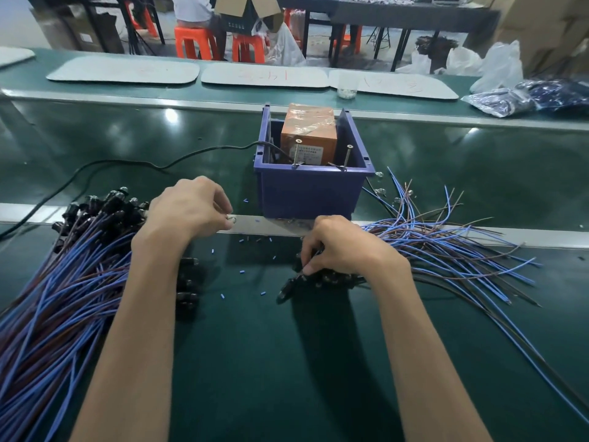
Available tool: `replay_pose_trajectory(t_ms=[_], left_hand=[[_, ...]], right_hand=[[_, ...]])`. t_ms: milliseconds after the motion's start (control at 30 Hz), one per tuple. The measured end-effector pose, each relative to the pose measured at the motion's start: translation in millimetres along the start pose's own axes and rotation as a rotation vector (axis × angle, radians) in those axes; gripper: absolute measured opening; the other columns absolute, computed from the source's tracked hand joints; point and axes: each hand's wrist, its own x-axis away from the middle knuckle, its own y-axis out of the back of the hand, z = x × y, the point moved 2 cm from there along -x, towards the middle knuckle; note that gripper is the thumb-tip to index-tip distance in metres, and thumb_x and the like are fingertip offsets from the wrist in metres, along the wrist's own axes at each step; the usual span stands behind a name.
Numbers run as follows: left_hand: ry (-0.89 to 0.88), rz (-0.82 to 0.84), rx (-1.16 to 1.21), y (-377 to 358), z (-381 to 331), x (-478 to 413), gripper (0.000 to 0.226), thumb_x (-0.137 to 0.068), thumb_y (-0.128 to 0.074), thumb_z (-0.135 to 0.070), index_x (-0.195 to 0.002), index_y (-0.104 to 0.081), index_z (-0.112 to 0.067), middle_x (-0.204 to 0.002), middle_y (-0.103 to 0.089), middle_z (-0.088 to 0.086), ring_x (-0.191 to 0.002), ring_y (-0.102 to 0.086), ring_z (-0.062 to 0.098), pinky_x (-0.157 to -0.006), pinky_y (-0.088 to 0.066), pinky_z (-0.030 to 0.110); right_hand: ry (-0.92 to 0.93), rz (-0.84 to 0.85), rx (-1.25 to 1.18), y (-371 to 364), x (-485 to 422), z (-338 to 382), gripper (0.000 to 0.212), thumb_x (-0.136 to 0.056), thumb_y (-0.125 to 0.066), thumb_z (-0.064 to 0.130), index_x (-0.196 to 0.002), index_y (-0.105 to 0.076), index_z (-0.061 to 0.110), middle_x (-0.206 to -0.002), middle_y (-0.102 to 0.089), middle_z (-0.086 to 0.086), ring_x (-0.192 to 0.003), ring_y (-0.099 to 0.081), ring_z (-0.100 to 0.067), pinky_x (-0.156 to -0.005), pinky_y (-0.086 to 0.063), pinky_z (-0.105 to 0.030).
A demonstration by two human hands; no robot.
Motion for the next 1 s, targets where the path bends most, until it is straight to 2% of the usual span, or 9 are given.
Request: replay_pose_trajectory(t_ms=[167,300,433,533,600,700,800,900,1000], left_hand=[[-0.048,-0.01,0.036,4.1,-8.3,5.8,0.016,-0.076,-0.079,-0.026,-0.077,-0.065,-0.033,-0.08,-0.065,-0.014,-0.094,-0.063,0.02,-0.091,-0.05,0.037],[-0.121,0.035,0.089,8.8,-12.7,10.3,0.015,-0.076,-0.08,-0.023,-0.08,-0.068,-0.032,-0.079,-0.067,-0.016,-0.088,-0.064,0.017,-0.091,-0.052,0.037],[-0.236,-0.003,0.169,13.4,-21.5,16.4,0.016,-0.077,-0.079,-0.022,-0.08,-0.068,-0.034,-0.073,-0.066,-0.021,-0.077,-0.061,0.007,-0.084,-0.051,0.034],[-0.357,-0.063,0.292,17.8,-35.3,25.3,0.02,-0.077,-0.079,-0.02,-0.075,-0.066,-0.036,-0.068,-0.065,-0.021,-0.069,-0.057,-0.001,-0.071,-0.045,0.024],[-0.452,-0.052,0.37,16.8,-48.9,33.1,0.02,-0.077,-0.079,-0.017,-0.077,-0.067,-0.033,-0.073,-0.068,-0.016,-0.07,-0.06,0.005,-0.072,-0.046,0.022],[-0.6,0.01,0.47,11.9,-71.5,46.1,0.02,-0.078,-0.075,-0.008,-0.085,-0.07,-0.026,-0.076,-0.069,-0.011,-0.065,-0.057,0.002,-0.067,-0.046,0.015],[-0.669,0.022,0.56,9.7,-83.6,53.6,0.021,-0.078,-0.075,-0.003,-0.089,-0.07,-0.02,-0.076,-0.067,-0.011,-0.059,-0.051,-0.001,-0.06,-0.04,0.009],[-0.696,0.023,0.653,12.3,-87.7,56.2,0.021,-0.081,-0.074,-0.004,-0.095,-0.068,-0.019,-0.082,-0.069,-0.008,-0.063,-0.053,0.005,-0.059,-0.043,0.012],[-0.699,-0.004,0.672,14.1,-87.2,56.5,0.026,-0.08,-0.076,-0.013,-0.102,-0.066,-0.022,-0.089,-0.07,-0.008,-0.068,-0.056,0.003,-0.062,-0.047,0.015]], right_hand=[[-0.044,-0.103,0.011,10.9,2.2,-5.0,0.009,-0.074,-0.08,0.025,-0.08,-0.074,0.029,-0.079,-0.043,0.013,-0.083,-0.052,-0.013,-0.081,-0.047,-0.035],[-0.202,-0.174,0.069,16.4,7.8,-13.8,0.01,-0.073,-0.08,0.029,-0.075,-0.071,0.032,-0.073,-0.052,0.017,-0.084,-0.051,-0.014,-0.079,-0.034,-0.036],[-0.204,-0.153,0.02,18.4,11.9,-11.5,0.018,-0.074,-0.08,0.033,-0.089,-0.071,0.033,-0.074,-0.053,0.018,-0.086,-0.053,-0.012,-0.081,-0.028,-0.036],[-0.064,-0.186,-0.201,27.2,15.7,-1.7,0.034,-0.074,-0.08,0.037,-0.104,-0.069,0.028,-0.078,-0.057,0.013,-0.072,-0.052,-0.001,-0.076,-0.039,-0.024],[0.046,-0.222,-0.372,30.5,17.9,8.2,0.033,-0.072,-0.081,0.036,-0.1,-0.068,0.026,-0.075,-0.058,0.01,-0.059,-0.049,0.003,-0.062,-0.04,-0.01],[0.131,-0.207,-0.483,28.9,18.7,17.8,0.022,-0.074,-0.08,0.034,-0.08,-0.06,0.028,-0.07,-0.056,0.014,-0.059,-0.047,0.004,-0.06,-0.04,-0.012],[0.211,-0.175,-0.729,29.4,20.2,18.8,0.009,-0.082,-0.071,0.015,-0.083,-0.065,0.023,-0.076,-0.063,0.009,-0.071,-0.055,-0.005,-0.074,-0.048,-0.028],[0.244,-0.18,-0.914,33.2,23.6,14.4,0.021,-0.09,-0.058,0.002,-0.078,-0.064,0.018,-0.066,-0.063,0.011,-0.064,-0.057,-0.004,-0.071,-0.05,-0.019],[0.255,-0.182,-0.972,36.1,23.9,15.2,0.022,-0.095,-0.049,-0.004,-0.083,-0.063,0.008,-0.07,-0.066,0.009,-0.066,-0.062,-0.003,-0.07,-0.052,-0.015]])
